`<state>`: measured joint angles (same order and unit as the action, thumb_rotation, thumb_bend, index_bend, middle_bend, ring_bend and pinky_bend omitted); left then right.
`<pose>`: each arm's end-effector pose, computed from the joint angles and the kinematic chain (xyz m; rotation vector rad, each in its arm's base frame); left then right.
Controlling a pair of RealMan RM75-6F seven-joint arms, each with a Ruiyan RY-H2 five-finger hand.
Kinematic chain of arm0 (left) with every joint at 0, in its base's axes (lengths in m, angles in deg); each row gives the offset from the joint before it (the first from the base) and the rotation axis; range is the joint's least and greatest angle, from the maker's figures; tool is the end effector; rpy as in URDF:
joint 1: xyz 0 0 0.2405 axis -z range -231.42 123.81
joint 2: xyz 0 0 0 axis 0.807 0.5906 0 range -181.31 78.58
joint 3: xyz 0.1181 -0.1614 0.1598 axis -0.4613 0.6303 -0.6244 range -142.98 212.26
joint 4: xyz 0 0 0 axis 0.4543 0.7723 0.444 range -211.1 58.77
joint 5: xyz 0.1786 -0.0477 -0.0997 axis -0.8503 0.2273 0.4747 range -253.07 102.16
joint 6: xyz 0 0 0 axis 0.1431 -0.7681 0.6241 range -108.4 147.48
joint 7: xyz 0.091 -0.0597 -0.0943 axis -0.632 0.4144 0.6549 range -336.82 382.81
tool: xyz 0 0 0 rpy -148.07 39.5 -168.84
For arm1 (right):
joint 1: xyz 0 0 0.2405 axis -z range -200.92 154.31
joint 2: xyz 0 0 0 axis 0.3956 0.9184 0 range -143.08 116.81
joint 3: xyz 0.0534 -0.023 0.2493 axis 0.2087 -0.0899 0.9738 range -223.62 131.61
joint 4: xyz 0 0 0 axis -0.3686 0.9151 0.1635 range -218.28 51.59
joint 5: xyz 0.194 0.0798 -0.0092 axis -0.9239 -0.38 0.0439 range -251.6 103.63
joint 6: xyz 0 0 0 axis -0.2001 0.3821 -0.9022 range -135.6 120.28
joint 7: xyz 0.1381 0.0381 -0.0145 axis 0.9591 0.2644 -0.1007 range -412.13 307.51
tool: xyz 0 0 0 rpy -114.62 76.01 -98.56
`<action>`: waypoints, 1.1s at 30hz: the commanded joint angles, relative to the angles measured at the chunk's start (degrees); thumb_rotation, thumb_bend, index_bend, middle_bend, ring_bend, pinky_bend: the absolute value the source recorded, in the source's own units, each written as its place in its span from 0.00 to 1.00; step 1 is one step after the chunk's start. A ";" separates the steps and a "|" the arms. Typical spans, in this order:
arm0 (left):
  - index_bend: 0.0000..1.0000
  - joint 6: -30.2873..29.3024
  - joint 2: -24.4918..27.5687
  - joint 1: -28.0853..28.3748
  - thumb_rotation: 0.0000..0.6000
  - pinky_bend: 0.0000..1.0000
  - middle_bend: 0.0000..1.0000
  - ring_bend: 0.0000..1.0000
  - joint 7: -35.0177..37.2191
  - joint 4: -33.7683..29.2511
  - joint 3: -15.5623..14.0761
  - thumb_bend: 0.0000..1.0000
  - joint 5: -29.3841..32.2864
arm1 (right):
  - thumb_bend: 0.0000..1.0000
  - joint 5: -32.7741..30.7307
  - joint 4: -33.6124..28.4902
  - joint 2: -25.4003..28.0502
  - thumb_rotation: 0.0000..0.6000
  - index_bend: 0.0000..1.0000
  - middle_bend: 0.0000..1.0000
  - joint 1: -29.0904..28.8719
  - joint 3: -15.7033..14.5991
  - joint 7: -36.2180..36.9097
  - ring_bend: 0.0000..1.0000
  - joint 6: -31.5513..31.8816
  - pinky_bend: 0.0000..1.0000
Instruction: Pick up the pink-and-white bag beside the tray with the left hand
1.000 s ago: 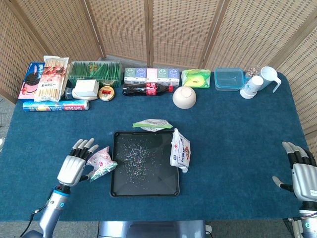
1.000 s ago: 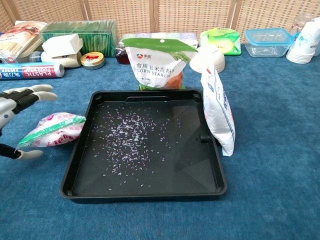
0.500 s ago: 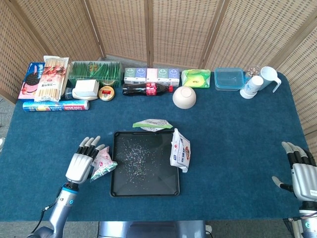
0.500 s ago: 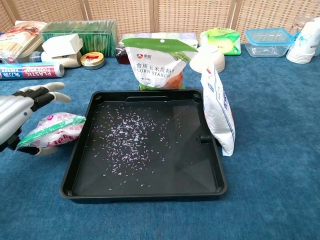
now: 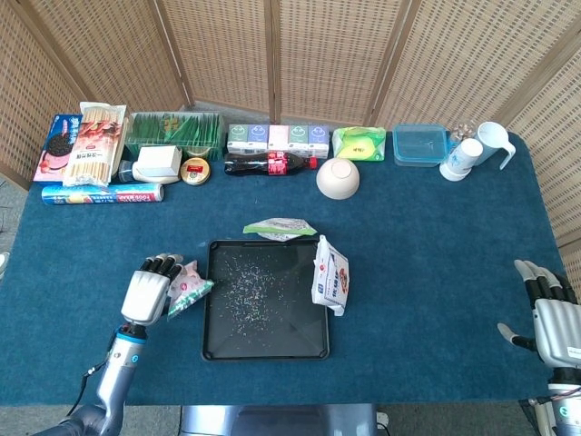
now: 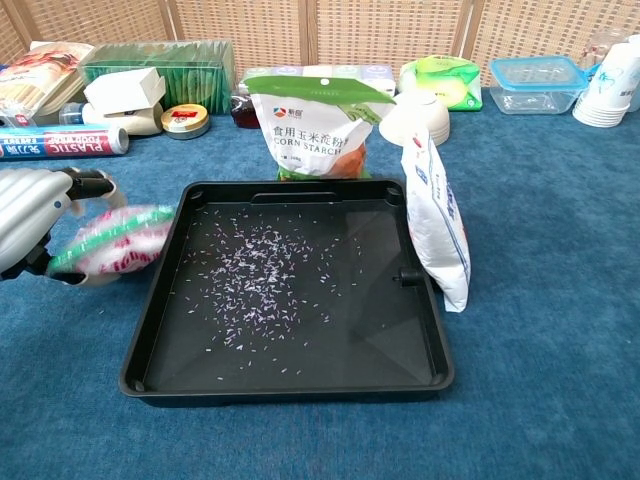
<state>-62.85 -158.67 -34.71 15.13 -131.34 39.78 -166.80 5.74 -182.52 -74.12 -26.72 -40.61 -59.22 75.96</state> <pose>-0.2449 0.2532 -0.0421 -1.5825 -0.7057 -1.0742 -0.3075 -0.1802 0.1731 1.3018 -0.9147 0.8081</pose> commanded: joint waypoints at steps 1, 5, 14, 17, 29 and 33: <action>0.61 0.15 0.10 0.32 1.00 0.58 0.51 0.49 -0.03 0.75 -0.41 0.17 -0.15 | 0.00 -0.07 -0.02 -0.02 1.00 0.03 0.11 -0.03 -0.04 0.00 0.12 -0.13 0.09; 0.68 -0.21 0.80 0.56 1.00 0.63 0.57 0.54 1.50 0.59 -0.55 0.18 -0.25 | 0.00 -0.27 0.00 -0.06 1.00 0.03 0.11 -0.08 0.00 -0.16 0.12 -0.22 0.09; 0.75 -0.42 10.64 4.15 1.00 0.65 0.64 0.60 10.16 -5.40 -1.55 0.24 -4.50 | 0.00 -0.46 -0.26 0.10 1.00 0.03 0.11 -0.05 0.00 -0.09 0.12 -0.26 0.09; 0.75 1.34 17.42 7.05 1.00 0.65 0.64 0.60 11.14 -8.96 -2.76 0.25 -7.89 | 0.00 -0.53 -0.50 0.18 1.00 0.03 0.11 -0.03 -0.03 -0.16 0.12 -0.28 0.09; 0.75 8.57 30.18 15.79 1.00 0.65 0.64 0.60 0.10 -16.31 -6.98 0.23 -19.09 | 0.00 -0.64 -0.83 0.14 1.00 0.03 0.11 0.02 0.00 -0.61 0.12 -0.05 0.09; 0.75 11.52 31.49 18.85 1.00 0.65 0.64 0.60 -5.79 -16.06 -7.19 0.24 -22.08 | 0.00 -0.80 -0.75 0.20 1.00 0.03 0.11 0.00 0.06 -0.45 0.12 -0.14 0.09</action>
<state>-53.35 -128.23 -17.91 12.55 -147.27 32.91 -187.15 4.96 -183.28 -73.93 -26.72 -40.56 -59.68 75.83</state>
